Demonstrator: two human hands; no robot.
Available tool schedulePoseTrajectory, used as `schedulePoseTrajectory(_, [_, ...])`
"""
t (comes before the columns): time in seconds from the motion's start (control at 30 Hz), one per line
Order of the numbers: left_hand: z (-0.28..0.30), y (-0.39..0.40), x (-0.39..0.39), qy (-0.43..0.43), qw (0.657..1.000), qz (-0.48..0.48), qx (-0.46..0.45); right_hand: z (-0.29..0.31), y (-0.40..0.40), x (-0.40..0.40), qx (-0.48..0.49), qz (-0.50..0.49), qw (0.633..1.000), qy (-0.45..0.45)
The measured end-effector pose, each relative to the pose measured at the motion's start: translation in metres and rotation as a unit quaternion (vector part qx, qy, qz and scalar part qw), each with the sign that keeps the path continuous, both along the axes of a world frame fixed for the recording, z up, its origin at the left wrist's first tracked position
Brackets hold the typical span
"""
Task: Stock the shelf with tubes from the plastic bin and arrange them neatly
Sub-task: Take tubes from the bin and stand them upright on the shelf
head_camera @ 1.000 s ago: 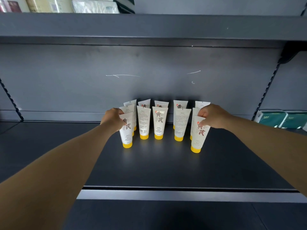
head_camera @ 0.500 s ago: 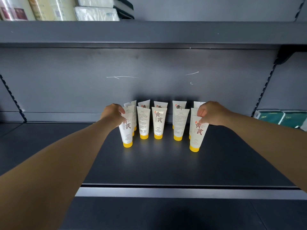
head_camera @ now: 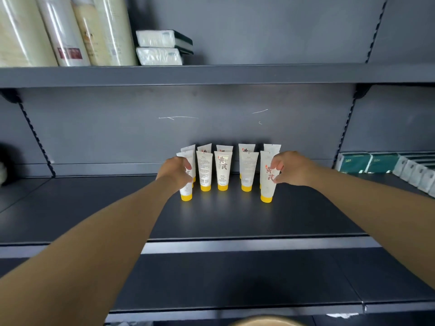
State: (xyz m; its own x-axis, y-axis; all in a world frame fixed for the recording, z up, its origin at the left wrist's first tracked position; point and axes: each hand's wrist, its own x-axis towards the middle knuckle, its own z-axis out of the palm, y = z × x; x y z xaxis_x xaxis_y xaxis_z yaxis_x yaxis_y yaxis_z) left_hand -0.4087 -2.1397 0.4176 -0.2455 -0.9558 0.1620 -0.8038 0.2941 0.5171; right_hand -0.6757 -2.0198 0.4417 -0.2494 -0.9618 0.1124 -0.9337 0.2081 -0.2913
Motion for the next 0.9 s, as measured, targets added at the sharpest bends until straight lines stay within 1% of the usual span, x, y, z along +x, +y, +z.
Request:
schedulePoseTrajectory(0.2, [-0.034, 0.088, 0.014, 0.005, 0.998, -0.047, 0.046, -0.024, 0.08, 0.039, 0.037, -0.004, 0.999, -0.017])
schedulePoseTrajectory(0.4, [-0.094, 0.174, 0.034, -0.007, 0.992, -0.093, 0.084, -0.076, 0.169, 0.074, 0.091, -0.012, 0.995, -0.036])
schedulePoseTrajectory(0.63, [-0.207, 0.257, 0.039, -0.048, 0.979, -0.12, 0.159, -0.179, 0.247, 0.087, 0.172, -0.032, 0.984, -0.043])
schedulePoseTrajectory(0.73, [-0.265, 0.285, 0.035, -0.06, 0.969, -0.128, 0.202, -0.232, 0.269, 0.082, 0.214, -0.036, 0.975, -0.036])
schedulePoseTrajectory(0.83, [-0.321, 0.306, 0.03, -0.056, 0.956, -0.131, 0.256, -0.286, 0.286, 0.072, 0.257, -0.032, 0.965, -0.048])
schedulePoseTrajectory(0.9, [-0.356, 0.319, 0.024, -0.066, 0.95, -0.132, 0.276, -0.32, 0.296, 0.065, 0.277, -0.027, 0.959, -0.057])
